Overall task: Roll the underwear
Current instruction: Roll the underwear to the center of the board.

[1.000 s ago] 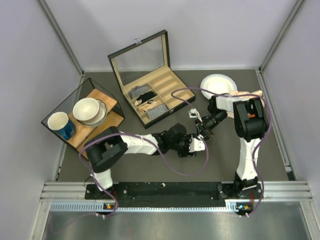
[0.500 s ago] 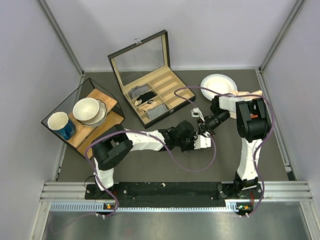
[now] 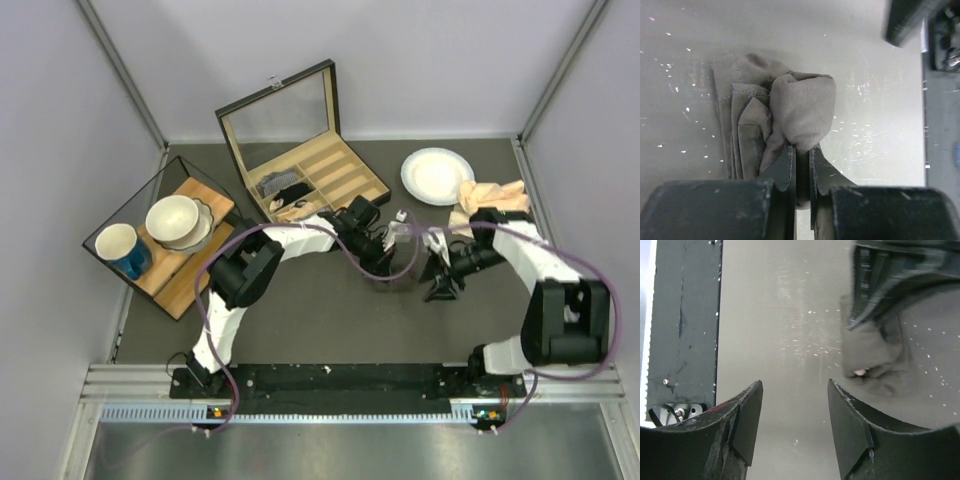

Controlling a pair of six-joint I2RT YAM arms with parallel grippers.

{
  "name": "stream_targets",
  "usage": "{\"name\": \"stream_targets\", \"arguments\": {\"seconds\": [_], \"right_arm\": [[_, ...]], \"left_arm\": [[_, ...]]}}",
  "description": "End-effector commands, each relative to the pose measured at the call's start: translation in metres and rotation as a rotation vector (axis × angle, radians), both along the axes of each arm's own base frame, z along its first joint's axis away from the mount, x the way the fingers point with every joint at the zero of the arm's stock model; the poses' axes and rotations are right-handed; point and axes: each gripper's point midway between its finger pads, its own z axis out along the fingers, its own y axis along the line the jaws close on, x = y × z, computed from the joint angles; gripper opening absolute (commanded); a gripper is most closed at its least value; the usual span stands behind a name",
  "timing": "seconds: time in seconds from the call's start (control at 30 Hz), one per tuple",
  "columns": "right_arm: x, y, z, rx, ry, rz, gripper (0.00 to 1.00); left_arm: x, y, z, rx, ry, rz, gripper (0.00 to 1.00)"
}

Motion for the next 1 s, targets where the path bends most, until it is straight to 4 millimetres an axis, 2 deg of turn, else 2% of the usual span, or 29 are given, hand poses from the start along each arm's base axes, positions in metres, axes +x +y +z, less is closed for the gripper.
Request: {"name": "stream_targets", "arguments": {"seconds": [0.0, 0.03, 0.07, 0.1, 0.13, 0.17, 0.23, 0.27, 0.43, 0.47, 0.5, 0.63, 0.73, 0.8, 0.83, 0.9, 0.93, 0.97], "right_arm": [[-0.026, 0.004, -0.002, 0.060, -0.284, 0.152, 0.58], [-0.026, 0.004, 0.003, 0.058, -0.379, 0.171, 0.61], [-0.026, 0.005, 0.002, 0.062, -0.437, 0.191, 0.65], [-0.030, 0.005, -0.003, 0.062, -0.462, 0.196, 0.67], [-0.029, 0.007, 0.000, 0.056, -0.523, 0.210, 0.69], [-0.019, 0.009, 0.001, 0.045, -0.585, 0.206, 0.71], [-0.011, 0.009, -0.004, 0.004, -0.632, 0.208, 0.71], [-0.003, 0.015, -0.003, -0.005, -0.664, 0.215, 0.72], [0.020, 0.026, -0.012, -0.074, -0.684, 0.242, 0.71], [0.025, 0.026, -0.020, -0.102, -0.654, 0.232, 0.70], [0.035, 0.028, -0.019, -0.112, -0.676, 0.226, 0.69], [0.049, 0.025, -0.039, -0.192, -0.634, 0.223, 0.61], [0.055, 0.016, -0.058, -0.264, -0.597, 0.205, 0.53], [0.056, 0.009, -0.068, -0.308, -0.570, 0.199, 0.49], [0.055, 0.007, -0.072, -0.320, -0.557, 0.195, 0.45], [0.051, 0.002, -0.079, -0.347, -0.534, 0.195, 0.42], [0.050, 0.001, -0.082, -0.352, -0.524, 0.197, 0.41], [0.047, -0.001, -0.085, -0.361, -0.516, 0.200, 0.41]], "left_arm": [[-0.009, 0.020, -0.042, 0.139, 0.354, 0.070, 0.00], [-0.006, 0.016, -0.037, 0.141, 0.377, 0.070, 0.00], [-0.005, 0.017, -0.047, 0.162, 0.412, 0.079, 0.00], [-0.003, 0.017, -0.049, 0.169, 0.429, 0.085, 0.00], [0.003, 0.012, -0.045, 0.158, 0.427, 0.085, 0.00], [0.002, 0.013, -0.052, 0.183, 0.460, 0.096, 0.00], [0.011, 0.008, -0.050, 0.180, 0.462, 0.111, 0.00], [0.014, 0.009, -0.055, 0.195, 0.482, 0.129, 0.00], [0.028, -0.001, -0.054, 0.191, 0.489, 0.163, 0.00], [0.028, -0.002, -0.058, 0.197, 0.501, 0.171, 0.01], [0.031, -0.004, -0.057, 0.198, 0.495, 0.179, 0.01], [0.036, -0.009, -0.059, 0.200, 0.506, 0.204, 0.04], [0.042, -0.012, -0.057, 0.189, 0.488, 0.218, 0.10], [0.043, -0.012, -0.053, 0.191, 0.494, 0.243, 0.18], [0.049, -0.015, -0.043, 0.168, 0.455, 0.253, 0.23], [0.050, -0.014, -0.039, 0.148, 0.433, 0.264, 0.40], [0.056, -0.017, -0.026, 0.116, 0.386, 0.278, 0.44], [0.057, -0.014, -0.025, 0.117, 0.368, 0.293, 0.46]]}}
